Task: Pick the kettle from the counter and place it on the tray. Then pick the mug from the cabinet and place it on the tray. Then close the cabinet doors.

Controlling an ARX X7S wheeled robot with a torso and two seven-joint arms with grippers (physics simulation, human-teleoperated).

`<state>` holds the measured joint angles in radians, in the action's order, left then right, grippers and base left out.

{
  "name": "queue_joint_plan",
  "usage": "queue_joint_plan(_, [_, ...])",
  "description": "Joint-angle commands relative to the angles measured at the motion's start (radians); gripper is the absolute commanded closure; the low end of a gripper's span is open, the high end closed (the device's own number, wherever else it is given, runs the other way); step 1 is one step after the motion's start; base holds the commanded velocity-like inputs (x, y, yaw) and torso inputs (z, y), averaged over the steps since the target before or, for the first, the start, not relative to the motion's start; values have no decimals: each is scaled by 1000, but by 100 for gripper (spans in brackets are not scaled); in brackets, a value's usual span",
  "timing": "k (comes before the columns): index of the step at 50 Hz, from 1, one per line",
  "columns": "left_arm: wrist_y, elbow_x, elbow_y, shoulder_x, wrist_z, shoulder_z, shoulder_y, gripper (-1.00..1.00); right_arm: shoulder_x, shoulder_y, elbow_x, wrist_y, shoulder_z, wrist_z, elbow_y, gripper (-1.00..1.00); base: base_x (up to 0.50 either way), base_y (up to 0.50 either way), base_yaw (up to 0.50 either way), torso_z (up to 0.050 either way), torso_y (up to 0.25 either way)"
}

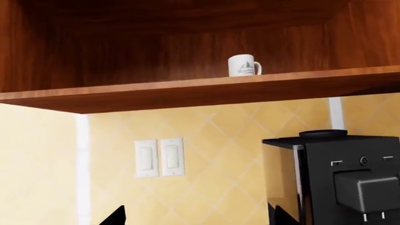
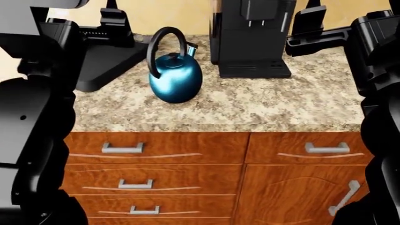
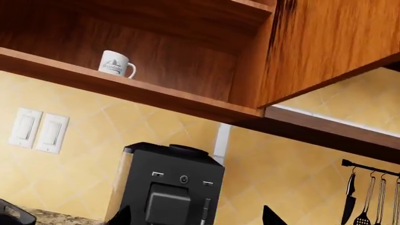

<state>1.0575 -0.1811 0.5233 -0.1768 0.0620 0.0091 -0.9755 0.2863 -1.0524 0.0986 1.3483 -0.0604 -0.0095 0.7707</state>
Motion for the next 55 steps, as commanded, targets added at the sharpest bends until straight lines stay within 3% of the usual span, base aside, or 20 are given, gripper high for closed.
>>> queue_joint_plan(1, [12, -6, 7, -11, 3, 3, -10, -100, -4, 1, 6, -1, 5, 2, -1, -100, 0, 500, 0, 50, 0])
queue_joint_plan(11, [10, -11, 2, -17, 5, 6, -11, -100, -13, 1, 18, -10, 17, -3, -1, -100, 109, 385, 0, 50, 0])
queue_joint_plan(40, [24, -18, 6, -35, 18, 29, -28, -100, -23, -39, 40, 8, 42, -5, 12, -100, 331, 88, 0, 50, 0])
queue_joint_plan(55, [29, -21, 3, -43, 23, 40, -51, -100, -19, -69, 50, 24, 46, -7, 8, -100, 350, 219, 0, 0, 0])
